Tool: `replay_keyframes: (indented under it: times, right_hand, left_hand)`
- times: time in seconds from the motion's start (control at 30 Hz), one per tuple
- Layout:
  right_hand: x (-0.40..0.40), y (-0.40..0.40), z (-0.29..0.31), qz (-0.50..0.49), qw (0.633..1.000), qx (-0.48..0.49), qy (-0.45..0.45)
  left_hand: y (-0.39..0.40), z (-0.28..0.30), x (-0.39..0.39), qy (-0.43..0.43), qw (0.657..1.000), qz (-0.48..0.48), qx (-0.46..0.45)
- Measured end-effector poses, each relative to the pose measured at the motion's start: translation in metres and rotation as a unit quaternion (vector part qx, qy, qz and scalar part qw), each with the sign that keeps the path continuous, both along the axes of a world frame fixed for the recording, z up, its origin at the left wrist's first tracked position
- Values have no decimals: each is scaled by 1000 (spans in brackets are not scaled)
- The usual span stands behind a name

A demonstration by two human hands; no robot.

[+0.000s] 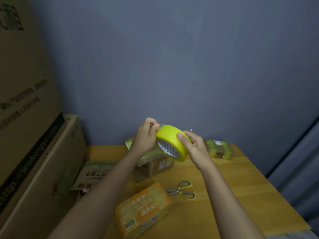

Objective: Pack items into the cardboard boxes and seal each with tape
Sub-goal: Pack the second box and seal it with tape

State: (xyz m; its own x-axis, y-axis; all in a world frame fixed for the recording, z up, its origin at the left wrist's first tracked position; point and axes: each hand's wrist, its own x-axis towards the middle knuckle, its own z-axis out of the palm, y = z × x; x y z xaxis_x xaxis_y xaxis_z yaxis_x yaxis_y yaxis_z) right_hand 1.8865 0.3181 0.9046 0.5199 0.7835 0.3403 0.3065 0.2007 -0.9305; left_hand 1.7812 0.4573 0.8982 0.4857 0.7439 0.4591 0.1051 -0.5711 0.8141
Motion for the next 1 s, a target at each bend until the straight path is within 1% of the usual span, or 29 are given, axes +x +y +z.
replay_keyframes:
  times: [0.07,0.13,0.23,0.3,0.33,0.43,0.53,0.6,0.7,0.77,0.83,0.87,0.9,0.97,1.0]
  right_hand:
    - [1,3,-1,-42,999,-2,28]
    - [3,6,-2,-59,998,-28,22]
    - [8,3,-6,-50,997,-43,34]
    - [9,-1,-8,-35,998,-41,31]
    - [8,-3,-8,-26,998,-37,31]
    - [6,-5,-10,-15,999,-28,22]
    - [6,-4,-14,-27,999,-32,25]
    - [6,0,-20,-42,997,-60,18]
    - [6,7,-32,-45,992,-120,-1]
    - [5,8,-42,-46,990,-133,-20]
    - [3,7,-47,-49,990,-129,-37]
    - [2,6,-50,-49,991,-123,-36]
    - [1,6,-52,-48,991,-119,-32]
    - [-1,6,-58,-50,990,-132,-25]
    - [0,7,-63,-62,985,-154,-39]
  left_hand:
    - [-3,-5,4,-14,1000,4,-12]
    - [-2,-13,5,-16,999,-10,-49]
    - [8,-21,-2,-6,986,-107,-130]
    - [11,-22,-10,-3,972,-175,-156]
    - [11,-22,-14,-6,968,-193,-162]
    - [12,-21,-16,-29,971,-182,-149]
    - [14,-25,-16,-41,977,-155,-139]
    - [17,-34,-17,-20,983,-131,-127]
    - [22,-53,-19,42,986,-111,-118]
    - [25,-64,-22,53,978,-117,-167]
    - [25,-69,-25,33,965,-132,-225]
    - [25,-71,-26,25,965,-136,-225]
    - [27,-74,-26,27,969,-135,-204]
    - [28,-78,-26,54,974,-134,-174]
    - [31,-81,-25,68,975,-128,-170]
